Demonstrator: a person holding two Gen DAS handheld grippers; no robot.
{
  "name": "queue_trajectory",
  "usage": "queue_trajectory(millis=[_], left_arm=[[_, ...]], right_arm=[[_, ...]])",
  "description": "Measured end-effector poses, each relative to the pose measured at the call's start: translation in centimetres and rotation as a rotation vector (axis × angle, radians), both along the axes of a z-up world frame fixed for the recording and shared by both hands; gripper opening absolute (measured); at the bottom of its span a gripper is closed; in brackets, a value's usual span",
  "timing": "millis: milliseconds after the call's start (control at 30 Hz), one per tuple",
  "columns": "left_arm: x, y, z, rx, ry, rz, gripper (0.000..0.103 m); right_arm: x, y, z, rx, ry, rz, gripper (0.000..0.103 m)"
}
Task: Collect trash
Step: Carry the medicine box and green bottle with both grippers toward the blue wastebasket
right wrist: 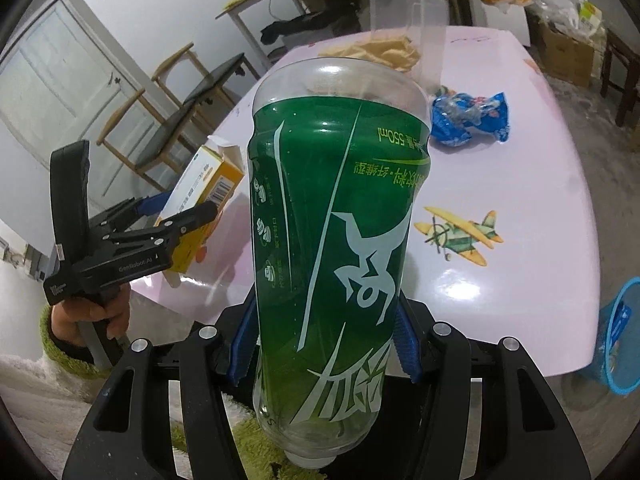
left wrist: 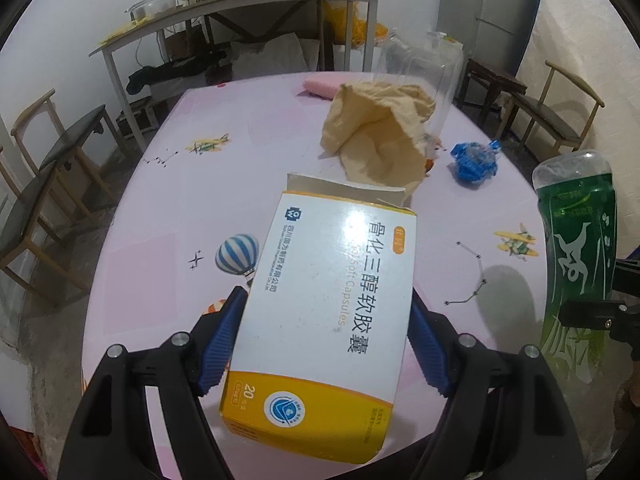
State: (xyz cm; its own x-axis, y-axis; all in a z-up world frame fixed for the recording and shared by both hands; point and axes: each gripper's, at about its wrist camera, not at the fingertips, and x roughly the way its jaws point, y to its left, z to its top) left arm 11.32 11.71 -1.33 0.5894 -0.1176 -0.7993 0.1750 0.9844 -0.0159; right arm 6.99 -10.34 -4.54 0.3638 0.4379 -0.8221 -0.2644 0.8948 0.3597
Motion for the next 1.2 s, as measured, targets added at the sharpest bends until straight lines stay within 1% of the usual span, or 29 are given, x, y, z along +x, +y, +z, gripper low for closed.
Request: queue_trajectory(millis=[233, 400, 533, 867, 1200], left_arm=[[-0.3, -1.0, 1.2, -0.043, -0.026, -0.028, 0.075], [-0.6, -2.6, 2.0, -0.084, -0.039, -0.063, 0.075], [-0.6, -3.9, 2.4, -0.118, -0.035, -0.088, 0.075], [-0.8, -9.2, 3.5, -0.184, -0.033, -0.211, 0.075], [-0.1, -15.9, 4.5, -0.203, -0.026, -0.349, 0.075]], right_arm=[[-1.5, -2.8, 0.9, 0.04, -0.034, -0.084, 0.055], [-2.5, -4.8, 1.4, 0.069, -0.054, -0.149, 0.055], [-3.4, -6.4, 1.6, 0.084, -0.069, -0.197, 0.055], [-4.9, -10.6, 1.7, 0.116, -0.093, -0.315, 0.055], [-6.7, -14.5, 1.6, 0.133, -0.112, -0.415, 0.055]])
